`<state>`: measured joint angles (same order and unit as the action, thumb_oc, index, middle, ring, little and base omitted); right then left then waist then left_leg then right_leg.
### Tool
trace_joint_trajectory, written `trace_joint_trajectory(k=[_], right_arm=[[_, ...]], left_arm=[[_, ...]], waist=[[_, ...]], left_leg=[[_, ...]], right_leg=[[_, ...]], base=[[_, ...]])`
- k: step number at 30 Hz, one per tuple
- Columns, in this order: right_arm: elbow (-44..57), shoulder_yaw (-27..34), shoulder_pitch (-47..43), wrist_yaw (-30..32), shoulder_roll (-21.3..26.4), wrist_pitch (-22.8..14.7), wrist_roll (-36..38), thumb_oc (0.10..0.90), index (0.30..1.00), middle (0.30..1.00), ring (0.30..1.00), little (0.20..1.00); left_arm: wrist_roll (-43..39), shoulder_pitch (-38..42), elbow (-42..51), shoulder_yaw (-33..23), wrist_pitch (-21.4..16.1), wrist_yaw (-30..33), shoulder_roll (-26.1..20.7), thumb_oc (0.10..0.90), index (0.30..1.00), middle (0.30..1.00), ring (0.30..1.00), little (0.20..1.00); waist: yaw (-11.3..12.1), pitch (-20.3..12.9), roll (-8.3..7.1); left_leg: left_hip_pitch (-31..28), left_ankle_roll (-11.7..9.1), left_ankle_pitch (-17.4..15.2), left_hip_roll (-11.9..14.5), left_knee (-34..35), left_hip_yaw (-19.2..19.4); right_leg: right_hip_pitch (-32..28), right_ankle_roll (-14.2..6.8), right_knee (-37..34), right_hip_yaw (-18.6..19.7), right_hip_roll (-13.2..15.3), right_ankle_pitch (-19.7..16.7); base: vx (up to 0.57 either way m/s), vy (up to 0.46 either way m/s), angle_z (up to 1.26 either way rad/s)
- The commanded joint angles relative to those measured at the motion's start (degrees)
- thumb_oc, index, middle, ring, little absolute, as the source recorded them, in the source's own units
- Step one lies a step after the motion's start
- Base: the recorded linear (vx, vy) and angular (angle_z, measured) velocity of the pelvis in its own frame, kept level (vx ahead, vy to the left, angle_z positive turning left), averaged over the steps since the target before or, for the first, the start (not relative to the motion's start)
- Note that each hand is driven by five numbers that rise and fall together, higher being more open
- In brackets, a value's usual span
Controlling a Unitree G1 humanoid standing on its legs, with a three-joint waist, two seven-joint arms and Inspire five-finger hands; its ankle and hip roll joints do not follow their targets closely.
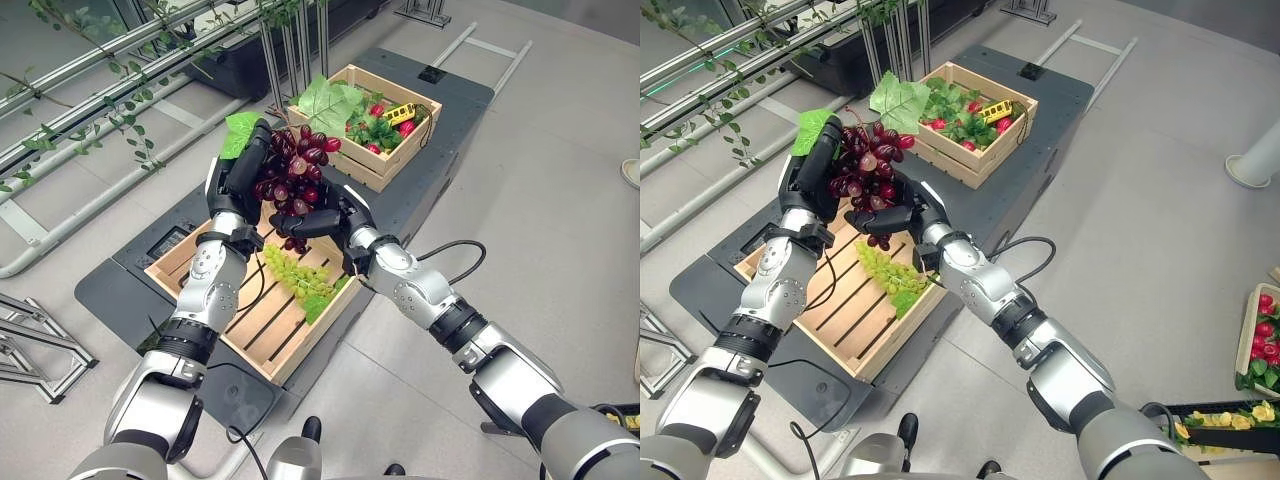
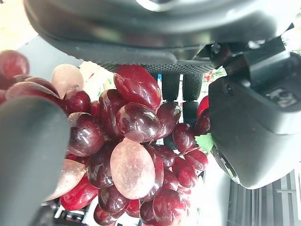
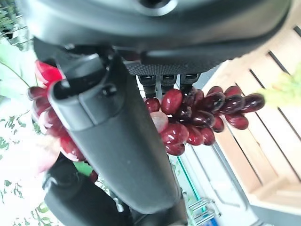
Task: Pick up the fruits from the basket on one side to the basket on the other side
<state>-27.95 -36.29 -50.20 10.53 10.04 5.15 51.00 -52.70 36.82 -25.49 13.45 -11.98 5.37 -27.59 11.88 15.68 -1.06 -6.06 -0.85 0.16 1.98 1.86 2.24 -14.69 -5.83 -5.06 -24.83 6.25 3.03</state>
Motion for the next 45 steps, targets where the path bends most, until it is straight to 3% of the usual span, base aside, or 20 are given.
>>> trace_joint_trajectory(k=[1, 11, 12, 13, 14, 19, 31, 32, 33, 34, 45], right_arm=[[-3.91, 1.84, -5.08, 0.90, -8.57, -7.46, 2.83, 0.800, 0.900, 0.900, 0.900, 0.900], [-2.99, 5.27, -8.23, 5.11, -9.64, -13.24, 1.56, 0.800, 0.900, 0.900, 0.900, 0.900], [-3.09, 5.35, -8.35, 5.05, -9.59, -13.92, 1.35, 0.759, 0.839, 0.839, 0.839, 0.839], [-3.08, 5.39, -8.57, 6.13, -9.49, -15.41, 0.42, 0.529, 0.493, 0.493, 0.493, 0.493], [-2.99, 5.63, -8.75, 6.72, -9.29, -16.95, 0.39, 0.400, 0.300, 0.300, 0.300, 0.300], [-1.99, 6.97, -8.56, 9.09, -9.43, -21.25, -0.73, 0.400, 0.300, 0.300, 0.300, 0.300], [-1.50, 7.34, -7.57, 10.38, -8.46, -20.98, -1.50, 0.400, 0.300, 0.300, 0.300, 0.300], [-1.88, 7.24, -7.37, 10.14, -8.18, -21.01, -1.31, 0.400, 0.300, 0.300, 0.300, 0.300], [-2.05, 7.25, -7.31, 10.03, -8.05, -20.97, -1.26, 0.400, 0.300, 0.300, 0.300, 0.300], [-2.16, 7.25, -7.27, 10.04, -8.02, -20.97, -1.41, 0.400, 0.300, 0.300, 0.300, 0.300], [-0.64, 8.20, -4.59, 12.31, -4.95, -19.87, -4.69, 0.400, 0.300, 0.300, 0.300, 0.300]], left_arm=[[-1.26, 13.29, 0.29, 6.13, -5.14, -2.18, 3.51, 0.400, 0.300, 0.300, 0.300, 0.300], [-1.30, 10.91, 1.36, 6.13, -2.35, -6.28, 5.21, 0.400, 0.300, 0.300, 0.300, 0.300], [-1.00, 10.78, 1.50, 6.17, -2.28, -6.49, 5.32, 0.400, 0.300, 0.300, 0.300, 0.300], [-0.41, 10.76, 1.61, 6.45, -2.16, -6.80, 5.49, 0.400, 0.300, 0.300, 0.300, 0.300], [-0.21, 10.56, 1.75, 6.57, -1.98, -7.05, 5.50, 0.400, 0.300, 0.300, 0.300, 0.300], [-0.02, 9.66, 1.34, 6.30, -1.44, -6.65, 5.78, 0.400, 0.300, 0.300, 0.300, 0.300], [-0.03, 8.74, -0.14, 5.14, -2.65, -5.64, 6.01, 0.400, 0.300, 0.300, 0.300, 0.300], [-0.09, 8.84, -0.12, 5.00, -2.53, -5.37, 5.89, 0.552, 0.528, 0.528, 0.528, 0.528], [0.15, 8.91, -0.17, 4.89, -2.48, -5.30, 5.90, 0.769, 0.853, 0.853, 0.853, 0.853], [0.46, 8.96, -0.25, 4.80, -2.49, -5.26, 5.91, 0.800, 0.900, 0.900, 0.900, 0.900], [8.53, 8.46, -2.50, 4.25, -3.30, -3.83, 2.78, 0.800, 0.900, 0.900, 0.900, 0.900]], waist=[[1.18, -14.10, 1.50], [1.62, -14.46, 1.70], [1.64, -14.51, 1.70], [1.63, -14.54, 1.74], [1.62, -14.55, 1.79], [1.42, -14.69, 1.97], [0.38, -14.73, 2.04], [0.23, -14.71, 2.00], [0.17, -14.68, 1.98], [0.13, -14.65, 1.98], [-1.58, -14.17, 2.20]], left_leg=[[2.52, -1.65, -0.33, -1.65, 3.14, -4.37], [2.35, -1.33, -0.40, -1.79, 3.14, -4.67], [2.34, -1.32, -0.42, -1.77, 3.14, -4.67], [2.32, -1.32, -0.43, -1.73, 3.14, -4.62], [2.26, -1.32, -0.45, -1.68, 3.14, -4.52], [2.01, -1.21, -0.51, -1.63, 3.14, -4.27], [1.47, -1.25, -0.81, -1.19, 3.14, -2.93], [1.41, -1.32, -0.86, -1.10, 3.14, -2.72], [1.37, -1.35, -0.90, -1.05, 3.14, -2.61], [1.33, -1.37, -0.93, -1.02, 3.14, -2.56], [1.30, -1.16, -0.54, -0.77, 3.14, -1.18]], right_leg=[[3.44, 2.40, 0.06, -1.22, -0.12, 0.20], [3.56, 2.44, 0.06, -0.90, -0.04, 0.04], [3.56, 2.43, 0.06, -0.89, -0.04, 0.05], [3.59, 2.41, 0.06, -0.91, -0.02, 0.03], [3.58, 2.42, 0.06, -0.90, 0.00, 0.03], [3.50, 2.40, 0.06, -0.58, -0.02, 0.02], [3.61, 2.41, 0.06, 0.29, 0.08, 0.02], [3.61, 2.40, 0.06, 0.37, 0.07, 0.04], [3.60, 2.40, 0.06, 0.39, 0.08, 0.06], [3.58, 2.40, 0.06, 0.41, 0.08, 0.08], [4.12, 2.78, 0.06, 1.15, 0.01, -0.50]], base=[[-0.01, -0.005, 0.05], [0.00, -0.001, 0.00], [0.00, 0.000, 0.00], [0.00, 0.000, 0.00], [0.00, 0.000, 0.00], [0.00, 0.000, 0.00], [0.00, 0.001, -0.02], [0.01, -0.003, -0.10], [0.01, -0.005, -0.07], [0.00, 0.000, 0.00], [-0.01, 0.006, -0.02]])
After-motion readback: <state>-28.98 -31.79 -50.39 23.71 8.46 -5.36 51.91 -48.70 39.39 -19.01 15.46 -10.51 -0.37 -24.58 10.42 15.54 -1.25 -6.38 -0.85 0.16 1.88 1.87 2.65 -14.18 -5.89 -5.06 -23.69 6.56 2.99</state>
